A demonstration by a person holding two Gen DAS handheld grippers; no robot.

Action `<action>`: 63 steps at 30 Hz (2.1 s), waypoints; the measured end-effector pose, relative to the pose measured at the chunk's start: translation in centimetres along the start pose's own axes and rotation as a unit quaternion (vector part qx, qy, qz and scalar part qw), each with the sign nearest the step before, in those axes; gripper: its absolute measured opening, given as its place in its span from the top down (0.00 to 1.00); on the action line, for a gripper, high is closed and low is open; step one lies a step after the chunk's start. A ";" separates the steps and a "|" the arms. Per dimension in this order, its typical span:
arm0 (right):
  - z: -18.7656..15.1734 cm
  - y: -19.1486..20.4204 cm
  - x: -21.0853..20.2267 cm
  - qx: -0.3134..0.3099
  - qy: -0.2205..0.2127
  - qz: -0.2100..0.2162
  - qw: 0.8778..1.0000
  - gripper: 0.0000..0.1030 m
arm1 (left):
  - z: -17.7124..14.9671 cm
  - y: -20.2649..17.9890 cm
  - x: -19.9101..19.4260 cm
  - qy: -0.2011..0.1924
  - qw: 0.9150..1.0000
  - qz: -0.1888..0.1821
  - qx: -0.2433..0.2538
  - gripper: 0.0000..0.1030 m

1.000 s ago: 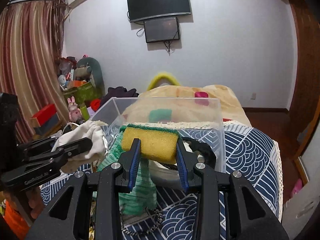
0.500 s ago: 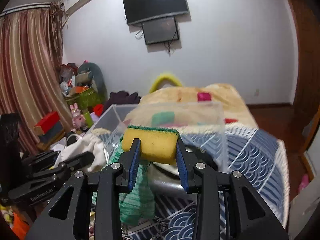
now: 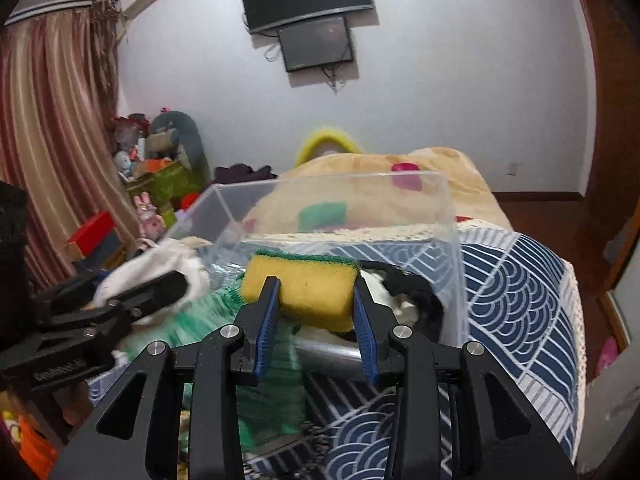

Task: Organize soft objects
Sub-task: 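Lower the sponge into the box with the right tool while the left releases the pouch, then push the green knit glove into the box with the right tool while the left grasps the white sock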

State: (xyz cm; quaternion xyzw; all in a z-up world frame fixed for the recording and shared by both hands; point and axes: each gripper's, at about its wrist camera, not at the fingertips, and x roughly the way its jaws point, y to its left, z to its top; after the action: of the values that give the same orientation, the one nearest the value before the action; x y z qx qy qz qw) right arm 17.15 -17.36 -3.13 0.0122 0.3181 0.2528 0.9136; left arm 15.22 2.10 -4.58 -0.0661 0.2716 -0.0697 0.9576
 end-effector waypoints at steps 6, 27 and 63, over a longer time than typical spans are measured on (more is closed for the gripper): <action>-0.1 -0.1 -0.2 -0.014 0.001 -0.047 0.999 0.47 | 0.1 0.6 0.3 0.004 1.000 -0.003 -0.002 0.33; -3.2 1.6 -3.3 -0.042 0.013 0.005 0.999 0.37 | -5.1 0.8 -3.4 0.036 0.999 0.004 0.024 0.23; -5.3 1.7 -2.0 -0.057 0.052 0.007 0.997 0.51 | -6.8 3.3 -5.4 0.016 1.000 -0.005 0.017 0.90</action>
State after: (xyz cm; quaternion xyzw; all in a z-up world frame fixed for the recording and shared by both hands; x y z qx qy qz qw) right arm 11.95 -17.52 -5.92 -0.0506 0.3502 0.2777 0.8931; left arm 7.37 5.62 -8.05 -0.0499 0.2856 -0.0801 0.9537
